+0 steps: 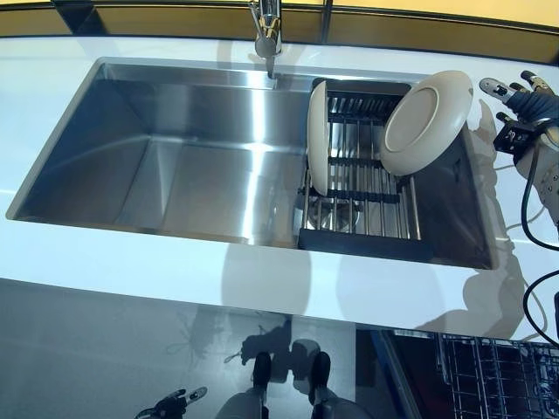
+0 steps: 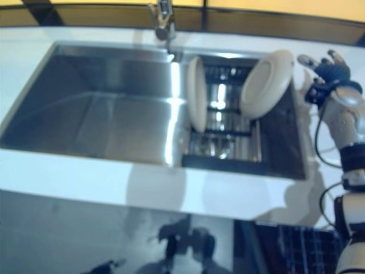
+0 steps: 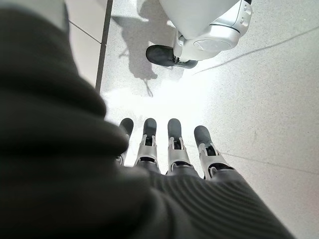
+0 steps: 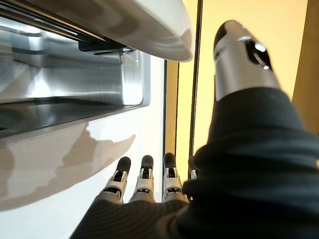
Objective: Take plates into dishwasher
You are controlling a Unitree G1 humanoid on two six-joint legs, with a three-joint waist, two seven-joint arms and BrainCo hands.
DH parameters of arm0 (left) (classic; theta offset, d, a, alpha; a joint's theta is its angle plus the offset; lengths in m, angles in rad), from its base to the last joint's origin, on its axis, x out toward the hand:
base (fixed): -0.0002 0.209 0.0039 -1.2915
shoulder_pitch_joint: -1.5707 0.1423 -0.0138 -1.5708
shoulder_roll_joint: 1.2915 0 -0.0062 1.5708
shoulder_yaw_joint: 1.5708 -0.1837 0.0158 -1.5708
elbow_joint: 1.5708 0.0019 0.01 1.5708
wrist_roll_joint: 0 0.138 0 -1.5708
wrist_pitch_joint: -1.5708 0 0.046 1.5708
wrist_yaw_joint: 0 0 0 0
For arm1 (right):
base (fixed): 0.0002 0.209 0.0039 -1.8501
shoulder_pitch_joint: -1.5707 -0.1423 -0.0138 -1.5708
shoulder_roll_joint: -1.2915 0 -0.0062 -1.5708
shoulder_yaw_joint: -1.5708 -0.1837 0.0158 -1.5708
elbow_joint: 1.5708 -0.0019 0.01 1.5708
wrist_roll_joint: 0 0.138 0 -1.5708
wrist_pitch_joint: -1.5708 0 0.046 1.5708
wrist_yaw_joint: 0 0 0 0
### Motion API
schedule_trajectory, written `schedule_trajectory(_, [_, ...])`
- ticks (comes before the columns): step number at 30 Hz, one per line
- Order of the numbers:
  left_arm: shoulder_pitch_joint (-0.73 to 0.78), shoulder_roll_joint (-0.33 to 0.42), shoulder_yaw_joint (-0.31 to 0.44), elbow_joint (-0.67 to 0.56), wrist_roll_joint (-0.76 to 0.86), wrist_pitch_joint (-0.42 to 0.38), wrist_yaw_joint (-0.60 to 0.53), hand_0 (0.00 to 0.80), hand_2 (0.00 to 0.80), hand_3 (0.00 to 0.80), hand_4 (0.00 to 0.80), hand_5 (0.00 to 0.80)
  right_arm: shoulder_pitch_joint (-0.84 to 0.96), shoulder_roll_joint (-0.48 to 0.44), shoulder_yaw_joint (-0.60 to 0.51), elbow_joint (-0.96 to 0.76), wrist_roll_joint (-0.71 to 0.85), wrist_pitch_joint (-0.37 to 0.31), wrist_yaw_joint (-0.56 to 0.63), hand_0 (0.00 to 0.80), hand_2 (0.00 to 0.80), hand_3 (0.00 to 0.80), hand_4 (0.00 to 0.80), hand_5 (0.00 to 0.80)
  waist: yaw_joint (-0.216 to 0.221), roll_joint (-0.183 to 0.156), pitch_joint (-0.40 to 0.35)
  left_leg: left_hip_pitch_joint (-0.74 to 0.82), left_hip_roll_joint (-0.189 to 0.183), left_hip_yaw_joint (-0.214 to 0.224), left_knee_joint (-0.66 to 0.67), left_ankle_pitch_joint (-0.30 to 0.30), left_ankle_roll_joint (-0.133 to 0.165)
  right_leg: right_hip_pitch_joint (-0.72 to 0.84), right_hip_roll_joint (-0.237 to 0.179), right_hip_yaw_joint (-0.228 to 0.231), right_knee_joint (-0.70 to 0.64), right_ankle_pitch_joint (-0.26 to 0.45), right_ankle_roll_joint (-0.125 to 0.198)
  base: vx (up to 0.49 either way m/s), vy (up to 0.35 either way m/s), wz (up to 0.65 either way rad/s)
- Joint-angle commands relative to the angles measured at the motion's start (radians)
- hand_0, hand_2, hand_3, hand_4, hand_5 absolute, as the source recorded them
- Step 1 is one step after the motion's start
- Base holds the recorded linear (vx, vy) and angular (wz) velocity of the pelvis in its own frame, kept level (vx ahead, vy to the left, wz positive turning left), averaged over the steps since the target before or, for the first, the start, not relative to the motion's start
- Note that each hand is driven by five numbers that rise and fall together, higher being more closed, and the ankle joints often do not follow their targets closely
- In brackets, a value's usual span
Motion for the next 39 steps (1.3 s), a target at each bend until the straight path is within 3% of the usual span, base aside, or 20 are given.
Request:
schedule_trajectory(1, [0.015,0.023,-0.050,0.028,-0.031,-0.013,0.011,0.000,0.000,0.000,0.000,0.000,-0.100,-0.014,0.058,-0.065,0.015,-0.051,-0.005,0.000,0.000,0.000,0.000,0.000,0.028,-0.024,-0.035,-0.010,0.000,0.023,-0.004,-0.058,-0.001,0.039,-0.013,-0.032,-0.001,-0.071,0.049,0.000,0.000,0.00])
schedule_trajectory(39, [0.003,0.015,-0.047,0.005,-0.081,-0.027,0.020,0.000,0.000,0.000,0.000,0.000,-0.103,0.030,0.083,-0.032,0.040,0.000,0.048,0.000,0.000,0.000,0.000,0.000,0.040,-0.013,-0.004,-0.024,-0.003,0.016,-0.004,-0.053,0.001,0.030,-0.018,-0.043,-0.001,-0.067,0.047,0.001,0.000,0.00])
